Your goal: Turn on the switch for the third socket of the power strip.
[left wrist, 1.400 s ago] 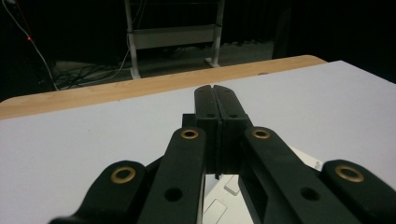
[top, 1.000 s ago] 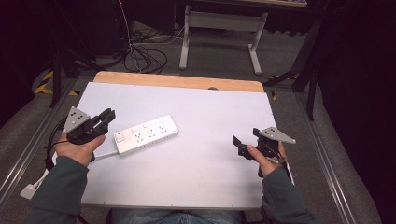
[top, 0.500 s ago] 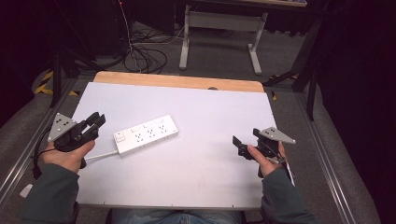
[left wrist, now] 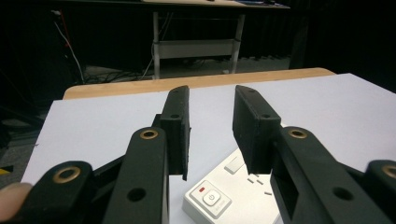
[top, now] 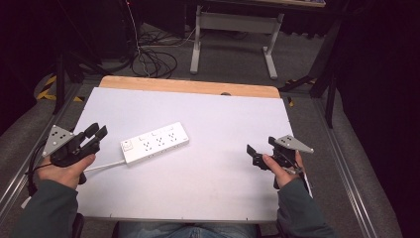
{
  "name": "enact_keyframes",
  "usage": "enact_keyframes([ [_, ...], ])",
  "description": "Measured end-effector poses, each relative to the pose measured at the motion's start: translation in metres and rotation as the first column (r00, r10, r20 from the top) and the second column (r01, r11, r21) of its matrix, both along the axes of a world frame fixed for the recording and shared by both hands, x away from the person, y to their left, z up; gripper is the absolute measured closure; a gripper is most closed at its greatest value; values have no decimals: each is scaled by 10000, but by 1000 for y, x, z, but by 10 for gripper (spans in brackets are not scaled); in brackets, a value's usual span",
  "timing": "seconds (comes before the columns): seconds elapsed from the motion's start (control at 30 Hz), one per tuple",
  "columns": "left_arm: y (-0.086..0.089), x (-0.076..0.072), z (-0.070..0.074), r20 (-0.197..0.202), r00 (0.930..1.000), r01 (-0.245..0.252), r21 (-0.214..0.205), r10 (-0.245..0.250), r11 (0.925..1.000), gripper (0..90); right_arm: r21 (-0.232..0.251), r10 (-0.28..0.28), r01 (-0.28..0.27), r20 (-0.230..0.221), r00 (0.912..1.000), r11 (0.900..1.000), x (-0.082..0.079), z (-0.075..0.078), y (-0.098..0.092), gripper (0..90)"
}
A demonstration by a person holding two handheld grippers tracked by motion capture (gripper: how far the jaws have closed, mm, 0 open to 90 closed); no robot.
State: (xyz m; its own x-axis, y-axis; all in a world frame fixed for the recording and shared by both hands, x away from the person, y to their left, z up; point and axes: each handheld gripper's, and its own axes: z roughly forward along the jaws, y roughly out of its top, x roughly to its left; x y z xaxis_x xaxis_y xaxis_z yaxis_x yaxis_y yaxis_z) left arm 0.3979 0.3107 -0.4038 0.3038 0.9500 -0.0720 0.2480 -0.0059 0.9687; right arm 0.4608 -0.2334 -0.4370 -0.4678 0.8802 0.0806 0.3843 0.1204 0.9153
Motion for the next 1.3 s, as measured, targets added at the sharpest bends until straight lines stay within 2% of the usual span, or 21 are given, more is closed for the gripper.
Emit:
enact_keyframes([
  [0.13, 0, -1, -1, -154, 9998, 94, 70, -93, 9999, 638, -15, 36, -36, 8, 10000, 10000, 0, 0, 0, 97],
  [0.33, 0, -3, -1, -160, 9997, 166, 38, -166, 9999, 591, 14, 29, -29, 12, 10000, 10000, 0, 0, 0, 97],
  [0.4, -1, -3, -2, -101, 9997, 234, 223, -232, 9995, 567, 14, 24, -24, 15, 10000, 10000, 0, 0, 0, 97],
  [0.53, -3, -3, -2, -114, 9999, 2, 434, 3, 9991, 492, -12, 58, -58, 18, 10000, 10000, 0, 0, 0, 97],
  [0.67, -1, -5, -3, -124, 9998, -125, 268, 129, 9996, 471, 12, 34, -34, 21, 10000, 10000, 0, 0, 0, 97],
  [1.0, -1, -7, -5, -198, 9990, -399, 356, 407, 9986, 349, 10, 61, -61, 23, 10000, 10000, 0, 0, 1, 98],
  [1.3, -1, -8, -7, -254, 9985, -474, 334, 483, 9983, 288, -13, 58, -58, 16, 10000, 10000, 1, 0, 0, 97],
])
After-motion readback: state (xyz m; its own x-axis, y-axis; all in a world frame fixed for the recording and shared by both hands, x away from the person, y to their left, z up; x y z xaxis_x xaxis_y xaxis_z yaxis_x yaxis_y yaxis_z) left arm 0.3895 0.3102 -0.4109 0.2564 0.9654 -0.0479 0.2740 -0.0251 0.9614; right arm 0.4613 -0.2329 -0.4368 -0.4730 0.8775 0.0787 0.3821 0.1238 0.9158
